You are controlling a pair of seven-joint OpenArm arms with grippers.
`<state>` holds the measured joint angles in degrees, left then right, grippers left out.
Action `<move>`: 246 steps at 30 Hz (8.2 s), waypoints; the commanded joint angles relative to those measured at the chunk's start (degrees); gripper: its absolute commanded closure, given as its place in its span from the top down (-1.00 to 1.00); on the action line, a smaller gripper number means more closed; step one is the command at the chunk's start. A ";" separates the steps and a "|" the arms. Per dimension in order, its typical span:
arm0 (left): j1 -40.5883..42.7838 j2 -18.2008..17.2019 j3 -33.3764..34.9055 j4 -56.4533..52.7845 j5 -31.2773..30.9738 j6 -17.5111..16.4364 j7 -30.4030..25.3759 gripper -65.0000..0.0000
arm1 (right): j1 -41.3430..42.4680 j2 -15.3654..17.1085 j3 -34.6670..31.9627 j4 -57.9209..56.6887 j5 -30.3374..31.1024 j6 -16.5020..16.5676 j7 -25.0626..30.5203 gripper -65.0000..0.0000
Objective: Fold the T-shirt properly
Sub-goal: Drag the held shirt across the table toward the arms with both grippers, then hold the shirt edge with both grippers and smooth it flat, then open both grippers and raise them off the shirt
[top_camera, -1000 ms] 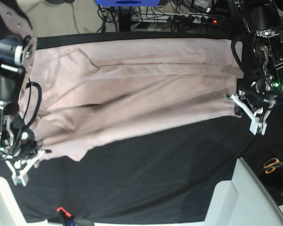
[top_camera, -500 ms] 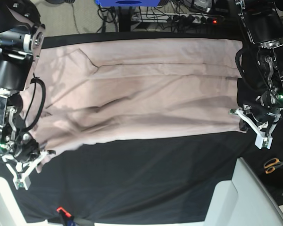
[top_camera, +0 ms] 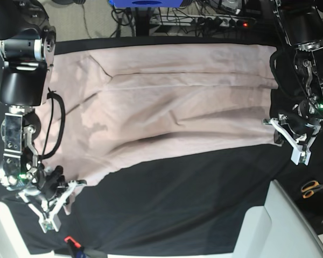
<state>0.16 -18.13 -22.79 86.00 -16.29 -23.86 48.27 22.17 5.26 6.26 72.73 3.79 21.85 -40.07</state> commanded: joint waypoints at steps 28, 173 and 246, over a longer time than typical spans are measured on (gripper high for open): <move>3.84 -2.75 7.53 -3.05 -0.19 0.25 -16.49 -1.00 | -14.31 1.73 2.66 13.12 0.03 -0.44 -2.87 -1.00; 26.78 -13.21 6.65 6.18 -0.19 0.16 -22.56 -1.00 | -41.21 -7.15 17.87 36.15 0.12 -0.09 -14.91 -1.00; 33.46 -3.36 -9.96 15.41 -0.80 0.08 -17.99 0.13 | -47.89 -11.45 32.64 24.11 25.00 -3.78 -8.41 -0.33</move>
<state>33.50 -20.78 -32.32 100.51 -16.69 -24.01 31.29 -25.76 -6.92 38.41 95.74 28.08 18.00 -49.60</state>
